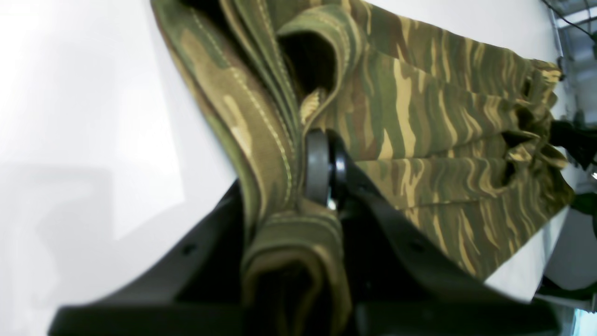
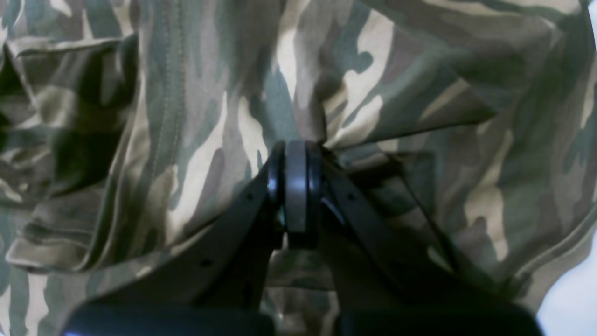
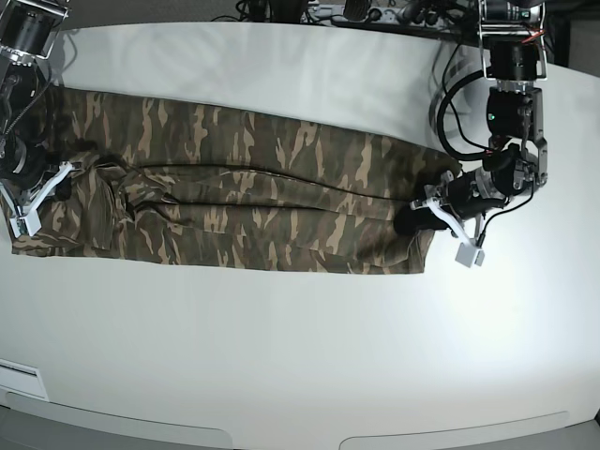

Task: Fold the T-shirt properly
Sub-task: 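Regrasp the folded end of the shirt with the left gripper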

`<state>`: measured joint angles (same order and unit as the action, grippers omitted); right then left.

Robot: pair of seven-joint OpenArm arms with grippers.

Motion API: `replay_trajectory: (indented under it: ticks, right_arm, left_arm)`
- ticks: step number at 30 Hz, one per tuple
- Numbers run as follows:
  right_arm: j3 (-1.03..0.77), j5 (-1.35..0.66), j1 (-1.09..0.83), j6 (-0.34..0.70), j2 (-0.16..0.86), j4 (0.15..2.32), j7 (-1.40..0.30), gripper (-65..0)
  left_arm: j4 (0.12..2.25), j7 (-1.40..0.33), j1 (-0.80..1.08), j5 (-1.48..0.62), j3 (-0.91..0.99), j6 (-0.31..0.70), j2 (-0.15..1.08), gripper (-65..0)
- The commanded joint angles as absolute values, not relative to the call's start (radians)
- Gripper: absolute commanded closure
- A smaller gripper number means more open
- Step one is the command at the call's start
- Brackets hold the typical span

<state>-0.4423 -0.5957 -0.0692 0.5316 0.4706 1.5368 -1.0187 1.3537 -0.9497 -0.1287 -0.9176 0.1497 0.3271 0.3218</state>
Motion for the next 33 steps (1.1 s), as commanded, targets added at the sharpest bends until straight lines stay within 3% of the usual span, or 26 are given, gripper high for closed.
replay_trajectory:
  ticks: [1, 9, 14, 26, 33]
  right_arm:
    - [-0.451, -0.615, -0.056, 0.534, 0.496, 1.551, -1.008, -1.9]
    - [-0.467, -0.608, -0.030, 0.530, 0.496, 1.573, -1.006, -1.9]
    - [-0.479, -0.496, -0.020, 0.465, 0.496, 1.573, -0.976, 0.0]
    - [-0.478, -0.427, -0.104, 0.490, 0.448, 1.568, -0.832, 0.0]
    - [-0.478, -0.411, -0.125, 0.493, 0.432, 1.568, -0.833, 0.0]
  left_arm:
    - [1.364, -0.942, -0.148, -0.913, 0.152, 0.321, 0.335, 0.0]
    - [1.364, -0.947, -0.147, -0.873, 0.152, 0.321, 0.340, 0.0]
    - [1.364, -0.965, -0.148, -0.875, 0.152, 0.327, 0.370, 0.0]
    - [1.367, -0.996, -0.165, -1.007, 0.152, 0.439, 0.391, 0.0]
    - [1.368, -1.073, -0.182, -1.149, 0.152, 0.522, 0.402, 0.0]
